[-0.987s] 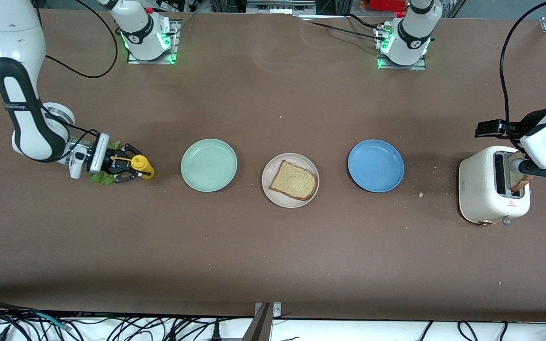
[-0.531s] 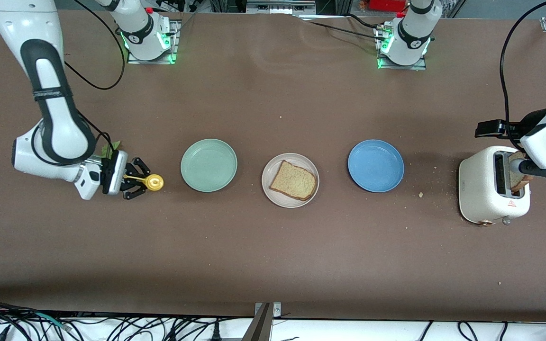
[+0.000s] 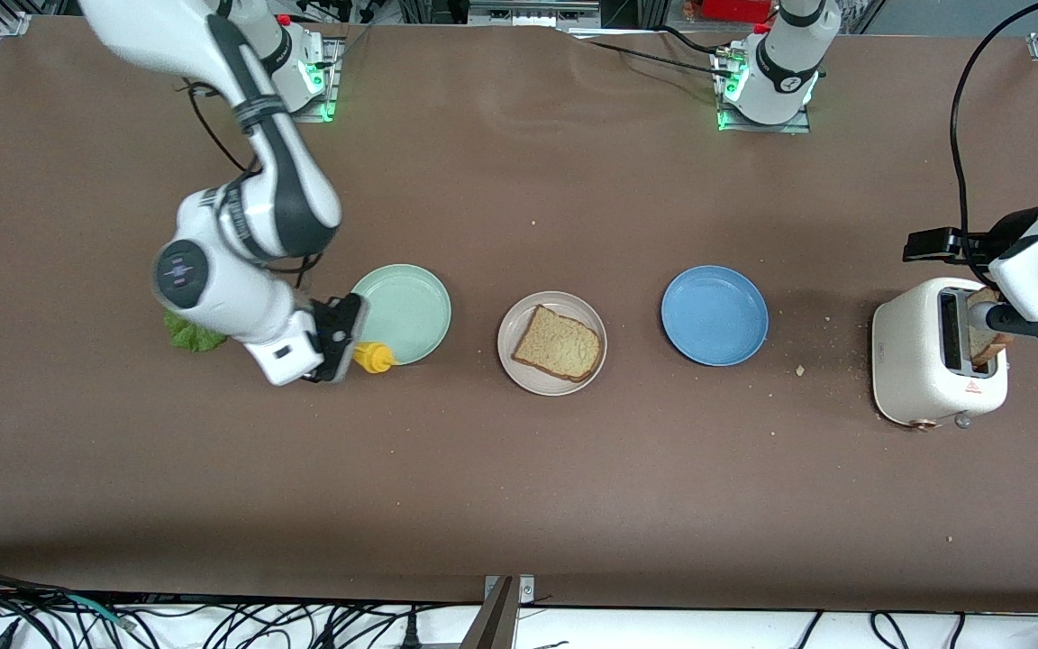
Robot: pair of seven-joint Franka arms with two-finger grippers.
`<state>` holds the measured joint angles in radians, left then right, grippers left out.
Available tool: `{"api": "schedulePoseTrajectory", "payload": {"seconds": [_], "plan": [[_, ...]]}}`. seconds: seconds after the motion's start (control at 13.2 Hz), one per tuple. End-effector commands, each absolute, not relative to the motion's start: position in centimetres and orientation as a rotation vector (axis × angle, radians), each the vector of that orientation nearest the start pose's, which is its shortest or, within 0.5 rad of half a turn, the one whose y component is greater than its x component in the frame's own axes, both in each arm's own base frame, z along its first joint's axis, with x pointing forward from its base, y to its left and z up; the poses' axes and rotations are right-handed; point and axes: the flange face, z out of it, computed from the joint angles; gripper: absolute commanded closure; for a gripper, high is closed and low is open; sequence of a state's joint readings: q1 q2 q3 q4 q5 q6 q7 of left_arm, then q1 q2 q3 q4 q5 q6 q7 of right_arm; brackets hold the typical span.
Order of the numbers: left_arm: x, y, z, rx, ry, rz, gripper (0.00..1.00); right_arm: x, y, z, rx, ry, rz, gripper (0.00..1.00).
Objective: Make sandwich in beige plate with both arms
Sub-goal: 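Lift the mustard bottle with the right gripper toward the beige plate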
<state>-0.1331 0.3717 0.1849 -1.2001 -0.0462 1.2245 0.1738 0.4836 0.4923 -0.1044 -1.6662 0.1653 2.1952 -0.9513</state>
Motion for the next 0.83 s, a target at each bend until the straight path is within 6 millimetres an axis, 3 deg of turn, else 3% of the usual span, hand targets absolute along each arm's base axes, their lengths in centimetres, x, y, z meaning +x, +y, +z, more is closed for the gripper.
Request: {"api": "schedulePoseTrajectory", "payload": {"seconds": [0.0,0.15,0.3,0.53,0.76], "plan": [[61.8,0.6,55.7,-3.069,0.206,0.534,0.01,61.7,31.9,32.4,-2.636,-1.817,-0.074,1.0],[61.8,0.6,55.7,-3.069,0.206,0.534,0.01,59.4,37.7,31.2,-2.688,-1.935,-0.069,1.0],[61.8,0.7,55.7,-3.069,0.204,0.534,0.01,57.2,42.2,29.2,-2.766,-2.008,-0.068,1.0],[61.8,0.7,55.7,-3.069,0.206,0.534,0.01,55.8,46.1,26.3,-2.834,-2.067,0.001,1.0],[61.8,0.7,55.7,-3.069,0.206,0.534,0.01,54.9,48.4,24.2,-2.849,-2.195,0.067,1.0]]}}
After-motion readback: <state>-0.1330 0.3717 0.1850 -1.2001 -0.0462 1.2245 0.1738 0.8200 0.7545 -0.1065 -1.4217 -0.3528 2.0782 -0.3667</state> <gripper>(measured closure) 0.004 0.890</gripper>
